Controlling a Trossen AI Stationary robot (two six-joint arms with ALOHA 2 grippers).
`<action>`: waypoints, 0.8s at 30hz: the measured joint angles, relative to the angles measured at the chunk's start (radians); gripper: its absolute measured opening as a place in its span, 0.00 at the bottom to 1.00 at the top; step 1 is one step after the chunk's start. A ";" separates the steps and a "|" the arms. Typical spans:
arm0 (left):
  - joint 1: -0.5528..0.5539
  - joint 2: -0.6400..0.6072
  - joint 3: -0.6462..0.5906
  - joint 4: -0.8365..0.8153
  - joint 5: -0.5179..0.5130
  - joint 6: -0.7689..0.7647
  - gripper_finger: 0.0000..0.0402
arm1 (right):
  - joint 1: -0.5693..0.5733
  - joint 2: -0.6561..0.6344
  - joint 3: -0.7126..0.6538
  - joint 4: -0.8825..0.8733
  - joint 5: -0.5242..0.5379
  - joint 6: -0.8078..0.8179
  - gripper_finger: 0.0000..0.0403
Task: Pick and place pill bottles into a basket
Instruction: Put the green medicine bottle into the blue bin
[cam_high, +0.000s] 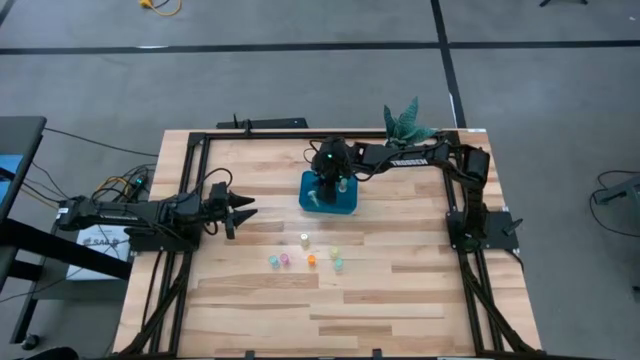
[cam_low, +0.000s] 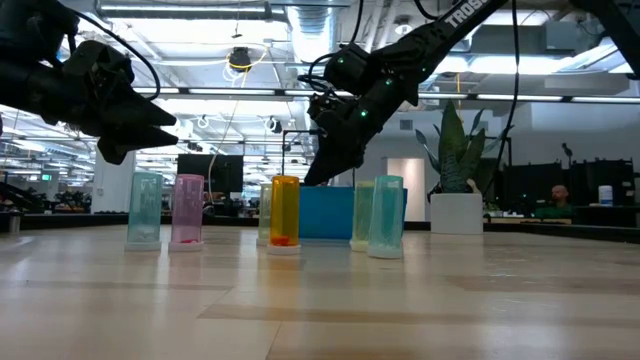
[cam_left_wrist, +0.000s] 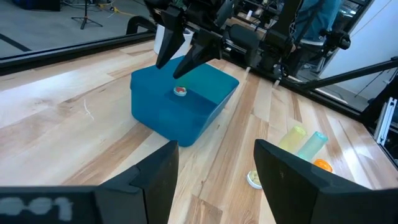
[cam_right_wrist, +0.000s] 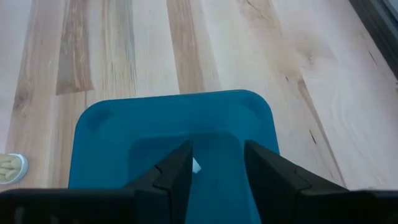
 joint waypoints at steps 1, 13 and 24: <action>0.000 0.000 0.000 0.000 0.000 0.000 0.50 | 0.000 0.000 0.000 0.000 0.000 0.000 0.34; 0.000 0.000 0.000 0.000 0.000 0.000 0.50 | 0.029 -0.046 0.072 -0.097 -0.070 0.075 0.34; 0.000 0.000 0.000 0.000 0.000 0.001 0.50 | 0.235 -0.114 0.180 -0.301 -0.119 -0.021 0.34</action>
